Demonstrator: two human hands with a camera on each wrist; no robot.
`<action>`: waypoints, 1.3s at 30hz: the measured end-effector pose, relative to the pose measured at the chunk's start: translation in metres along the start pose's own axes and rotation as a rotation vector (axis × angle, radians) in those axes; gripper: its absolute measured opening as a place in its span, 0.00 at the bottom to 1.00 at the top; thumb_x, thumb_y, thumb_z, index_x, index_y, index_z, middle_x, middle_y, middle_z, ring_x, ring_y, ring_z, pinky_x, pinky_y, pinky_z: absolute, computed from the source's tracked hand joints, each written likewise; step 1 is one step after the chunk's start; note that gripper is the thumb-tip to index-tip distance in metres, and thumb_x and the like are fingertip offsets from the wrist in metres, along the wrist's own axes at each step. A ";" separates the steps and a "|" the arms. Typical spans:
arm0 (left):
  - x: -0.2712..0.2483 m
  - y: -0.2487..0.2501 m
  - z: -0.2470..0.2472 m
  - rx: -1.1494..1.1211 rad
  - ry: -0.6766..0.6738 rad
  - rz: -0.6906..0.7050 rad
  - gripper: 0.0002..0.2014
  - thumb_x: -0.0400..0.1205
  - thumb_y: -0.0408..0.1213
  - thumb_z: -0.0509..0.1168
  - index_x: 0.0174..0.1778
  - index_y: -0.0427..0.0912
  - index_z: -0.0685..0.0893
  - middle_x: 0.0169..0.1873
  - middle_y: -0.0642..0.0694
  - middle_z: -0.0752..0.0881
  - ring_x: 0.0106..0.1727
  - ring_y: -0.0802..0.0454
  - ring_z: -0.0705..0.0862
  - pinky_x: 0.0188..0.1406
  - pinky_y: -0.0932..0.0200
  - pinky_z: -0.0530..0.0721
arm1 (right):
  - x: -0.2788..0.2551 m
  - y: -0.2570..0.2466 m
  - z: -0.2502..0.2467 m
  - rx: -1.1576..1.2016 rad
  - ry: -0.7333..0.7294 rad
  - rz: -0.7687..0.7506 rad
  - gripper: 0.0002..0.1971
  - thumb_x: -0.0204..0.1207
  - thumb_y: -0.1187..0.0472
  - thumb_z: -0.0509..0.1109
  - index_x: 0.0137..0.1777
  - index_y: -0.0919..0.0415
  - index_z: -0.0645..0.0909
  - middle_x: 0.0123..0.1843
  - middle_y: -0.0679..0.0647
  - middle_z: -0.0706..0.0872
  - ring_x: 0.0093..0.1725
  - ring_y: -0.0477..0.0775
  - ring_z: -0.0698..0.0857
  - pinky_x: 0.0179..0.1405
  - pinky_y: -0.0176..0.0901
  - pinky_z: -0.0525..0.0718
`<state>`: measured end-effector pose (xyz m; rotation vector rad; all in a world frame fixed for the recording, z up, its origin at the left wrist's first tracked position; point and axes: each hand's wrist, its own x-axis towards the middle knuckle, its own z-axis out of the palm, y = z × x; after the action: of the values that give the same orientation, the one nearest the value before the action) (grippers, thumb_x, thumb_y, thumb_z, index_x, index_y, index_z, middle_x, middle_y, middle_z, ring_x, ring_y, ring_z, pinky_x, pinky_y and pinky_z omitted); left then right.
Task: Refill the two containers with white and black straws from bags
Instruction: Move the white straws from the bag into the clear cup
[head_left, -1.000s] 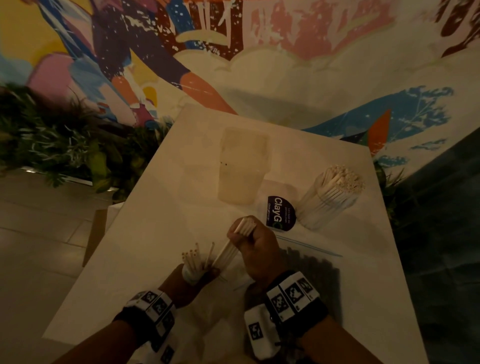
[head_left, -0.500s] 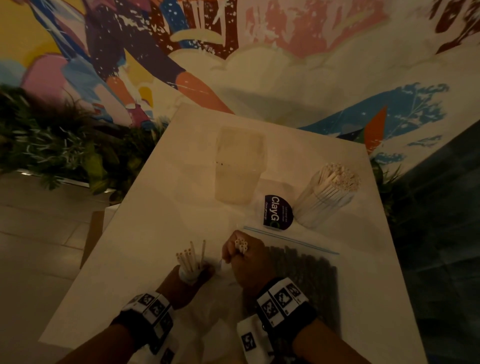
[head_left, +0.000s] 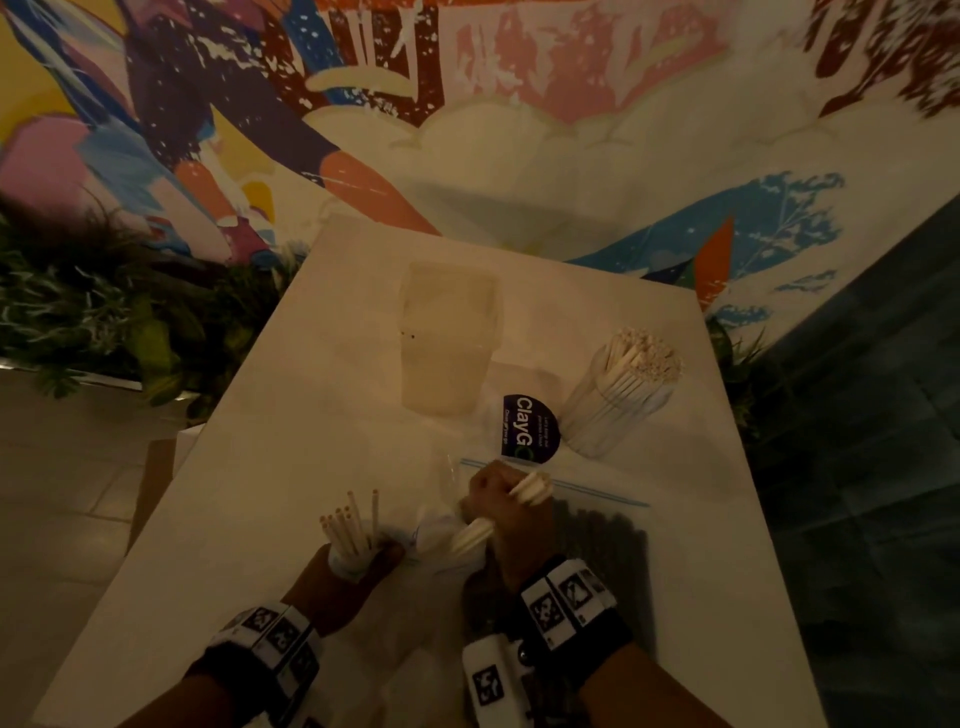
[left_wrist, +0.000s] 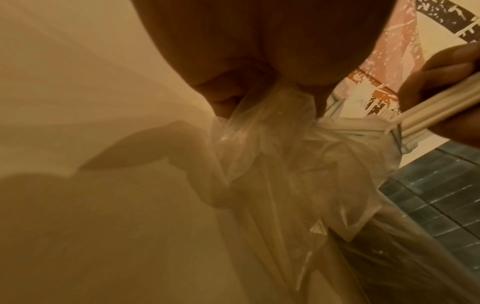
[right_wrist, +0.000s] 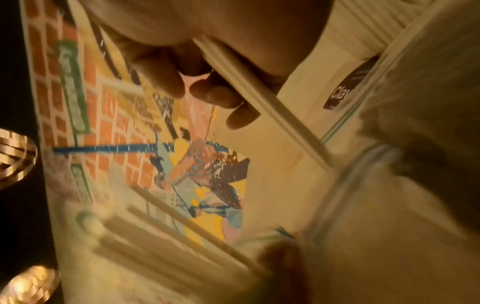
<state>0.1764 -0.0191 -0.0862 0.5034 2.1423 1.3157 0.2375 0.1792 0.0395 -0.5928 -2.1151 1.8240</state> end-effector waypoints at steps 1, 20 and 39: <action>0.000 0.002 0.000 0.005 0.004 -0.003 0.28 0.66 0.77 0.56 0.52 0.65 0.83 0.51 0.56 0.87 0.54 0.53 0.85 0.58 0.46 0.84 | 0.002 -0.008 -0.003 0.108 0.067 0.026 0.12 0.63 0.59 0.69 0.19 0.54 0.75 0.22 0.63 0.75 0.24 0.60 0.78 0.28 0.54 0.80; 0.000 0.009 0.000 0.028 0.002 -0.019 0.22 0.69 0.73 0.57 0.50 0.67 0.83 0.50 0.56 0.88 0.53 0.54 0.85 0.60 0.46 0.83 | 0.110 -0.155 -0.132 0.736 0.698 -0.349 0.20 0.84 0.53 0.62 0.30 0.55 0.67 0.19 0.50 0.61 0.19 0.49 0.60 0.21 0.37 0.64; 0.002 -0.004 0.000 0.037 0.017 -0.088 0.30 0.64 0.78 0.56 0.52 0.63 0.84 0.52 0.56 0.87 0.55 0.54 0.85 0.60 0.47 0.83 | 0.156 -0.075 -0.133 -0.272 0.605 -0.076 0.33 0.79 0.33 0.53 0.23 0.54 0.80 0.31 0.59 0.87 0.37 0.62 0.86 0.47 0.55 0.85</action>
<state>0.1750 -0.0197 -0.0904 0.4099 2.1806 1.2384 0.1548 0.3614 0.1267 -0.9688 -1.9239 1.1228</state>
